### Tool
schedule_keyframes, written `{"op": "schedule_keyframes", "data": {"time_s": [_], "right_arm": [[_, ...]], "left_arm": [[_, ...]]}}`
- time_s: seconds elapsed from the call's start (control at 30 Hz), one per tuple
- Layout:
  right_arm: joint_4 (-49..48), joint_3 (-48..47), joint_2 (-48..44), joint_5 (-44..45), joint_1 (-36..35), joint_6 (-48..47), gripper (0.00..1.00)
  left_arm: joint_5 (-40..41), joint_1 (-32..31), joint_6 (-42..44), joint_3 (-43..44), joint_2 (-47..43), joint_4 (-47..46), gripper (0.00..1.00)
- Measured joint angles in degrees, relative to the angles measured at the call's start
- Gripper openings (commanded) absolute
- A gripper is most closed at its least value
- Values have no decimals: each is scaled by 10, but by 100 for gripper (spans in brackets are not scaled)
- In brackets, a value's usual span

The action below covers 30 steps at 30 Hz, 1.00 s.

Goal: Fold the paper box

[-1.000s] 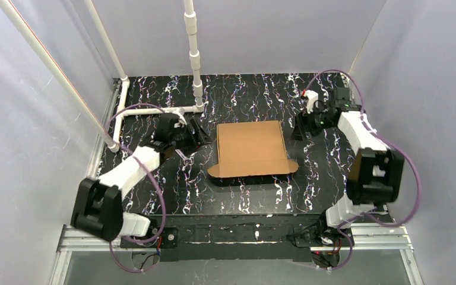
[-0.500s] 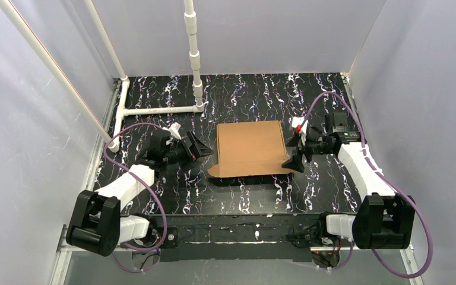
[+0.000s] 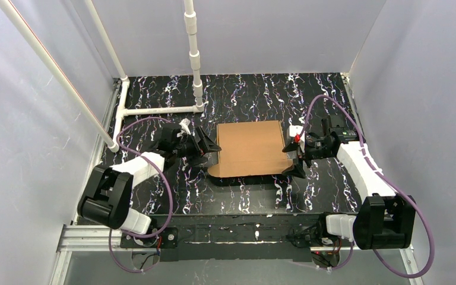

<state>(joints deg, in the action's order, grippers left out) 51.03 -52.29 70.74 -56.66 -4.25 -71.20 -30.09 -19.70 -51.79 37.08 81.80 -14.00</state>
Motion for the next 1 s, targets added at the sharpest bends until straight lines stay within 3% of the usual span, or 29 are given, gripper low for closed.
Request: {"op": "schedule_keyframes", "data": {"time_s": [0.2, 0.5, 1.0], "right_arm": [[2, 0, -23, 2, 19, 29, 98], [57, 10, -35, -8, 135, 2, 98], [146, 11, -35, -4, 297, -40, 98]], "left_arm": [[28, -19, 10, 3, 7, 0, 93], [70, -19, 18, -29, -77, -2, 98], [-5, 20, 26, -30, -134, 30, 98]]}}
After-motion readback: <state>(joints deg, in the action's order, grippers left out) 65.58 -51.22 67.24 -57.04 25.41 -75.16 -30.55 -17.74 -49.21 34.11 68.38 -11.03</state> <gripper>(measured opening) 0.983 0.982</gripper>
